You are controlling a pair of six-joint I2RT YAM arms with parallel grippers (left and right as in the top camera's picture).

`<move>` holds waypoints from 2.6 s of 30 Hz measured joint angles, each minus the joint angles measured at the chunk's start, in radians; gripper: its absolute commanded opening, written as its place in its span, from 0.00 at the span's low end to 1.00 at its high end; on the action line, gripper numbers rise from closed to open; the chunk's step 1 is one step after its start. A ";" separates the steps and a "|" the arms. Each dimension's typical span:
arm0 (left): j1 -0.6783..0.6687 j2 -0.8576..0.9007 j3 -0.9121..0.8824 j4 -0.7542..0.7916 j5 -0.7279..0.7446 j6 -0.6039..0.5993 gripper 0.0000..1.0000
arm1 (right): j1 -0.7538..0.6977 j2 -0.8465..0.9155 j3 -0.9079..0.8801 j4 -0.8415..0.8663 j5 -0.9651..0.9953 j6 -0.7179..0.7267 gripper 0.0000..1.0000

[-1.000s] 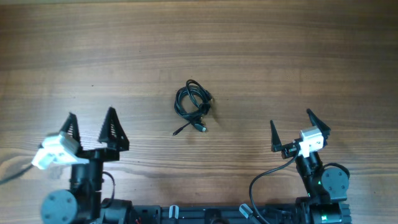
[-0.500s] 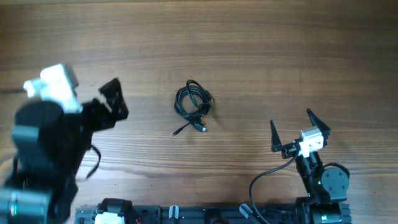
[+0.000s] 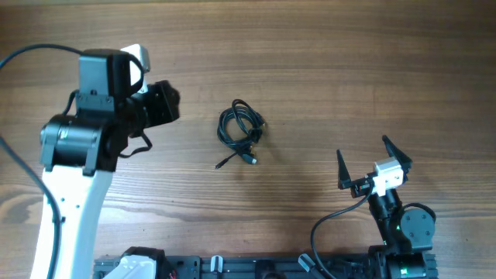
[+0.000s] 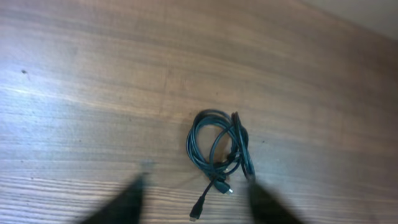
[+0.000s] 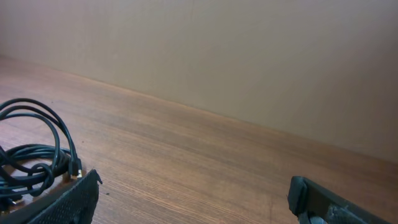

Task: Untangle cables
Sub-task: 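Raise the left arm and move its gripper over the black cable bundle, then lower the left gripper and close it on a cable strand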

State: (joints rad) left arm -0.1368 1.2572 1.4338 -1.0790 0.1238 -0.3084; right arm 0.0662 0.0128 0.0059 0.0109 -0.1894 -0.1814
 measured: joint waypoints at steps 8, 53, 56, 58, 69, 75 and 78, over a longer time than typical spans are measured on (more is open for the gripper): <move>0.000 0.072 0.000 -0.043 0.008 0.004 0.04 | 0.000 0.000 0.000 0.000 0.000 0.000 1.00; -0.178 0.509 0.000 0.127 0.039 -0.232 0.91 | 0.000 0.000 0.000 0.000 0.000 0.000 1.00; -0.208 0.509 0.000 0.135 0.039 -0.252 0.91 | 0.000 0.000 0.000 0.000 0.000 0.000 1.00; -0.237 0.509 0.000 0.135 0.039 -0.259 0.91 | 0.000 0.000 0.000 0.000 0.000 0.000 1.00; -0.338 0.627 0.000 0.136 0.017 -0.279 0.36 | 0.000 0.000 0.000 0.000 0.000 0.000 1.00; -0.334 0.669 0.000 0.092 -0.053 -0.272 0.04 | 0.000 0.000 0.000 0.000 0.000 0.000 1.00; -0.323 0.669 0.000 0.082 -0.079 -0.263 0.04 | 0.000 0.000 0.000 0.000 0.000 0.000 1.00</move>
State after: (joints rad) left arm -0.4595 1.9263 1.4334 -0.9966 0.0448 -0.5713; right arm 0.0658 0.0128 0.0059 0.0109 -0.1894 -0.1814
